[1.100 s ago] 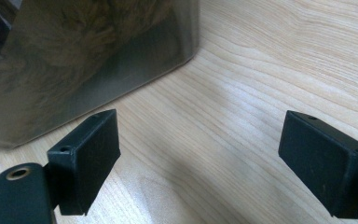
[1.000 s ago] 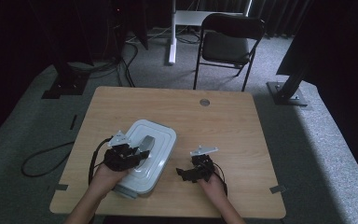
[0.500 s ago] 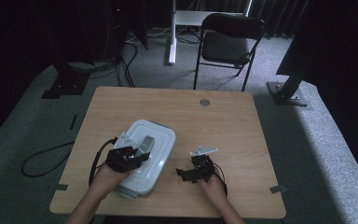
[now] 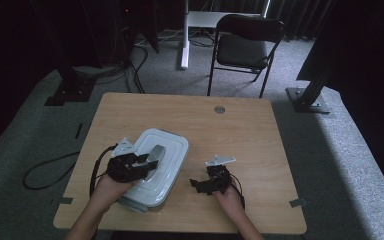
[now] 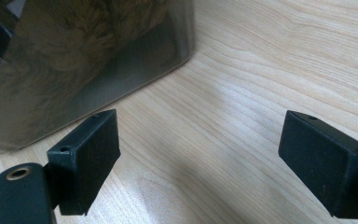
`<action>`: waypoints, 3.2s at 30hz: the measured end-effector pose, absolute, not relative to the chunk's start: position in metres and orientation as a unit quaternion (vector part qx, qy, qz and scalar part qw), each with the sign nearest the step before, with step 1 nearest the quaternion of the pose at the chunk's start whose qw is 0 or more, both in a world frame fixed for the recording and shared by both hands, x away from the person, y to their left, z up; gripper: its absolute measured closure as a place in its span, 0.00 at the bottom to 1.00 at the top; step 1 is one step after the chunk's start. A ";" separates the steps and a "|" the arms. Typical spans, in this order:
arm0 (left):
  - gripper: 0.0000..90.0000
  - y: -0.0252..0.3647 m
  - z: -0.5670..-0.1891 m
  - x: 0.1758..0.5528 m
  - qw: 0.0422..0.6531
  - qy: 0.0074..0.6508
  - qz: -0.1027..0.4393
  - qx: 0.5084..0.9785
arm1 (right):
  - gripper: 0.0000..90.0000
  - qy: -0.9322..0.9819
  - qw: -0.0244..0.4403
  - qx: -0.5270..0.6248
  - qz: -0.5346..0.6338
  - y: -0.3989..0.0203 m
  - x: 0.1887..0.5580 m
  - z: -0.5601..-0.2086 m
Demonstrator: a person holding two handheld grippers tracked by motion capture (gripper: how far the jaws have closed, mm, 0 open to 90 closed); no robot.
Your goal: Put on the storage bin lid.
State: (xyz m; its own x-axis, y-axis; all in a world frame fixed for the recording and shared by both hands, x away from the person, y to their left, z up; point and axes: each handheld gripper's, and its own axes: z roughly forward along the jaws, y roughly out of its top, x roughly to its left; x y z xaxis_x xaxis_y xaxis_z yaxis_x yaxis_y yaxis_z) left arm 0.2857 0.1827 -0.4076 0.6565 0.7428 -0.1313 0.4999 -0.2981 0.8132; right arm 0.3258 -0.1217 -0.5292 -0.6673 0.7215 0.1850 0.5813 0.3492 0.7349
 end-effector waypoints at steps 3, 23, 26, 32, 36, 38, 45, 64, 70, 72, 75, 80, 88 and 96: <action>0.53 0.187 -0.405 0.285 0.453 0.393 0.141 0.787 | 0.13 0.817 0.086 0.399 0.409 -0.122 0.326 -0.529; 0.11 0.237 -0.411 0.292 0.474 0.439 0.216 0.732 | 0.13 0.811 0.099 0.403 0.412 -0.128 0.326 -0.526; 0.09 0.248 -0.417 0.295 0.471 0.455 0.225 0.722 | 0.13 0.811 0.098 0.403 0.412 -0.128 0.327 -0.526; 0.01 0.262 -0.428 0.299 0.454 0.482 0.240 0.710 | 0.13 0.814 0.096 0.402 0.408 -0.128 0.327 -0.527; 0.01 0.270 -0.435 0.302 0.445 0.494 0.248 0.704 | 0.13 0.813 0.096 0.403 0.409 -0.128 0.327 -0.528; 0.01 0.277 -0.443 0.305 0.443 0.506 0.263 0.691 | 0.13 0.814 0.094 0.403 0.409 -0.128 0.327 -0.528; 0.01 0.293 -0.460 0.312 0.434 0.522 0.271 0.682 | 0.13 0.816 0.092 0.400 0.407 -0.127 0.327 -0.528; 0.01 0.289 -0.524 0.323 0.386 0.546 0.263 0.696 | 0.13 0.818 0.088 0.396 0.407 -0.124 0.327 -0.529; 0.01 0.278 -0.528 0.324 0.383 0.540 0.262 0.703 | 0.13 0.816 0.089 0.397 0.411 -0.126 0.326 -0.527; 0.01 0.276 -0.528 0.323 0.375 0.547 0.256 0.703 | 0.13 0.816 0.089 0.397 0.411 -0.127 0.326 -0.527; 0.01 0.274 -0.529 0.321 0.380 0.543 0.252 0.705 | 0.13 0.815 0.089 0.397 0.412 -0.127 0.325 -0.526; 0.01 0.257 -0.530 0.315 0.377 0.527 0.239 0.723 | 0.13 0.816 0.090 0.394 0.414 -0.127 0.324 -0.525; 0.01 0.224 -0.525 0.309 0.373 0.493 0.234 0.751 | 0.13 0.813 0.095 0.390 0.421 -0.132 0.319 -0.521; 0.01 0.202 -0.524 0.314 0.368 0.490 0.219 0.759 | 0.13 0.813 0.091 0.400 0.413 -0.146 0.319 -0.524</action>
State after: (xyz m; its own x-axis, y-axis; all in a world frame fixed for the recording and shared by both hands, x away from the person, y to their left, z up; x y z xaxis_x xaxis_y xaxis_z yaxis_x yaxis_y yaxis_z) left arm 0.3141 0.2019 -0.5241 0.4232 0.9056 -0.0279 0.5825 -0.2483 0.7740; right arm 0.3190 -0.1456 -0.5243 -0.6639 0.7254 0.1818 0.5749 0.3395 0.7445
